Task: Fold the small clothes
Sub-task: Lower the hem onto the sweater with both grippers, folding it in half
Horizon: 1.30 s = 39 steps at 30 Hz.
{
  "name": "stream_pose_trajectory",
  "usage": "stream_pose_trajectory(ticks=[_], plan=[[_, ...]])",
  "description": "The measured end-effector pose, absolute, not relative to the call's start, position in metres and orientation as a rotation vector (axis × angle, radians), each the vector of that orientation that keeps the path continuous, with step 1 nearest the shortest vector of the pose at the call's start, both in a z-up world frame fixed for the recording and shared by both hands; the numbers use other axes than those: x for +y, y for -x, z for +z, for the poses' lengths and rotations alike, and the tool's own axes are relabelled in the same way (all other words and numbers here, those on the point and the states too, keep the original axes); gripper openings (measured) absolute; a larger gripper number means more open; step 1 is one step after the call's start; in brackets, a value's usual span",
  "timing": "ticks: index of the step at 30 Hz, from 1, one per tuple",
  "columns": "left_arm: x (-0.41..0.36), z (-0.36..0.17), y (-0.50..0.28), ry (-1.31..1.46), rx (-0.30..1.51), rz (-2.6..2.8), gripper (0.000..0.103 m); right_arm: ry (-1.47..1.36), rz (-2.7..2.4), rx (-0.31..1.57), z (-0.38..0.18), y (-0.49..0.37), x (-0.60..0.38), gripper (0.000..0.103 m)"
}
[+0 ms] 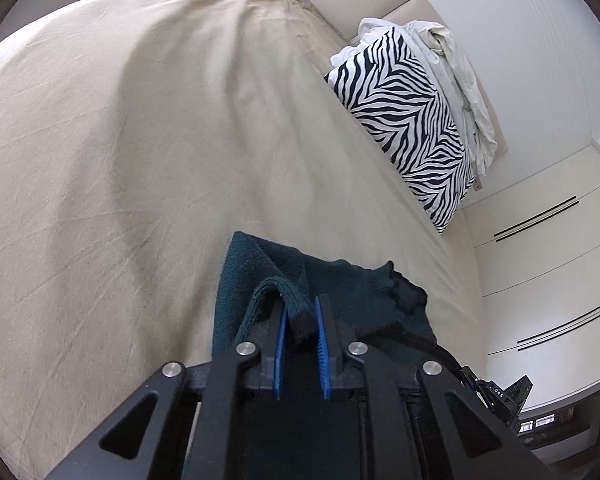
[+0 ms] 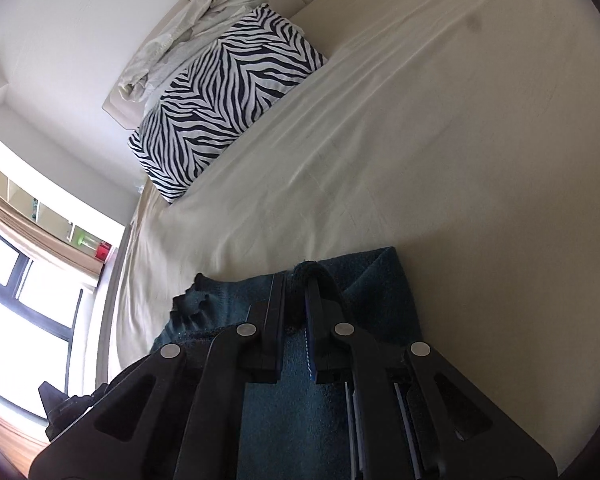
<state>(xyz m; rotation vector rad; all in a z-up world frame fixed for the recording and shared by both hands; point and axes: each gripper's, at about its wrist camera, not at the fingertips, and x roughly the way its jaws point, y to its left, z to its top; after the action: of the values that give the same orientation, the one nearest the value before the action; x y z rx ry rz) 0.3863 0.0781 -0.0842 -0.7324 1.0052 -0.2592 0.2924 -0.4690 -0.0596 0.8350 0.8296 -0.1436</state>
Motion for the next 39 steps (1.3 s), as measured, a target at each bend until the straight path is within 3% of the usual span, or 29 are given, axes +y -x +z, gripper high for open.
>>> stream_pose_trajectory(ticks=[1,4,8,9,14,20,22,25,28,30,39], plan=[[0.079,-0.087,-0.386,0.728,1.005,-0.247,0.043,-0.83,-0.162,0.864,-0.071,-0.3,-0.47,0.008],[0.084,-0.083,-0.371,0.705,0.95,-0.235,0.073,-0.831,-0.172,0.908,-0.09,-0.305,-0.472,0.017],[0.089,-0.077,-0.345,0.646,0.922,-0.212,0.076,-0.755,-0.207,0.874,-0.081,-0.282,-0.471,0.052],[0.089,-0.075,-0.337,0.633,0.919,-0.209,0.076,-0.745,-0.209,0.868,-0.078,-0.276,-0.471,0.052],[0.072,-0.079,-0.304,0.489,0.936,-0.222,0.066,-0.653,-0.195,0.855,-0.057,-0.23,-0.462,0.052],[0.064,-0.101,-0.266,0.402,0.955,-0.193,0.054,-0.542,-0.203,0.952,-0.069,-0.183,-0.44,0.048],[0.065,-0.104,-0.261,0.379,0.95,-0.178,0.044,-0.496,-0.203,0.978,-0.074,-0.172,-0.432,0.036],[0.068,-0.105,-0.258,0.359,0.949,-0.153,0.03,-0.42,-0.213,0.98,-0.076,-0.153,-0.421,0.028],[0.069,-0.104,-0.254,0.334,0.949,-0.135,0.019,-0.405,-0.218,0.981,-0.073,-0.142,-0.418,0.013],[0.07,-0.105,-0.252,0.323,0.951,-0.127,0.016,-0.378,-0.234,0.974,-0.067,-0.136,-0.414,0.006],[0.072,-0.108,-0.254,0.311,0.968,-0.139,0.013,-0.381,-0.268,0.956,-0.06,-0.112,-0.408,0.005]])
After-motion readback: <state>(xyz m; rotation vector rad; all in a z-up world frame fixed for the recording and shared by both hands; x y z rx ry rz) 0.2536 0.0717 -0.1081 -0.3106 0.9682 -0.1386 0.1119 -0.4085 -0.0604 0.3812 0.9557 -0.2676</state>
